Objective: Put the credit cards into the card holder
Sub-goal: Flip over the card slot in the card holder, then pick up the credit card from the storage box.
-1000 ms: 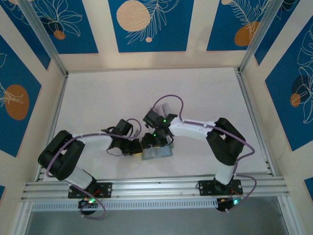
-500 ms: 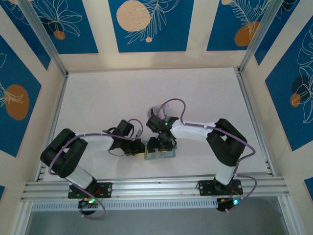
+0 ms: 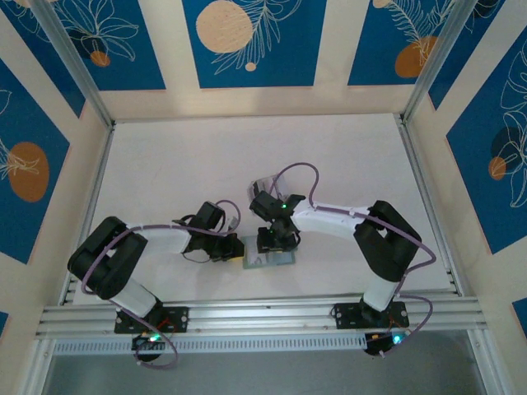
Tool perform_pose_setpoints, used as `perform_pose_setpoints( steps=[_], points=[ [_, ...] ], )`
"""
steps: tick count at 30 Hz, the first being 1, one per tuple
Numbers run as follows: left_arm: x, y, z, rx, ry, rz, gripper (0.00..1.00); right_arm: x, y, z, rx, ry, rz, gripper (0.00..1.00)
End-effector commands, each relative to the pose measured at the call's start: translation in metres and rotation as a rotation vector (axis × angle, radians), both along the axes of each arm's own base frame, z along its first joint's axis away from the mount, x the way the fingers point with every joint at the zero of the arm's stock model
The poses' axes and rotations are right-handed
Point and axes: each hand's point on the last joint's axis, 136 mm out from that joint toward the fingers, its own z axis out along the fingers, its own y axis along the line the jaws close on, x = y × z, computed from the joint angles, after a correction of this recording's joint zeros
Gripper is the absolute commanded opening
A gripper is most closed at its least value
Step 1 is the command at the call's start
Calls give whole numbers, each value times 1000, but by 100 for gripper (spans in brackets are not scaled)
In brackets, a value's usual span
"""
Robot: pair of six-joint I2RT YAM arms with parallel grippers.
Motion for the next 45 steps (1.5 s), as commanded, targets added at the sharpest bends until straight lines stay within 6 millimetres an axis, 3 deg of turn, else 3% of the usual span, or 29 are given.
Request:
perform_pose_setpoints(
  steps=[1, 7, 12, 20, 24, 30, 36, 41, 45],
  points=[
    [-27, 23, -41, 149, 98, 5, 12, -1, -3, 12, 23, -16, -3, 42],
    [-26, 18, -37, 122, 98, 8, 12, -2, 30, 20, 193, 12, 40, 41],
    [-24, 12, -26, 56, 111, 35, 12, -1, 51, 11, 267, 65, 44, 38],
    [-16, 14, -1, -26, 106, 107, 13, 0, 60, 1, 307, 105, 34, 45],
    [-13, 23, 10, -2, 83, 133, 14, 2, 58, 8, 323, 88, 40, 47],
    [-7, 41, 29, 47, 33, 157, 16, 26, 39, 41, 286, -12, 56, 55],
    [8, 52, 60, 56, -50, 164, 20, 78, -14, 68, 226, -117, -32, 49],
    [31, 44, 84, 32, -110, 157, 20, 128, -51, 83, 233, -162, -120, 47],
    [60, 25, 98, -16, -130, 147, 20, 165, -60, 88, 258, -191, -138, 49]
  ],
)
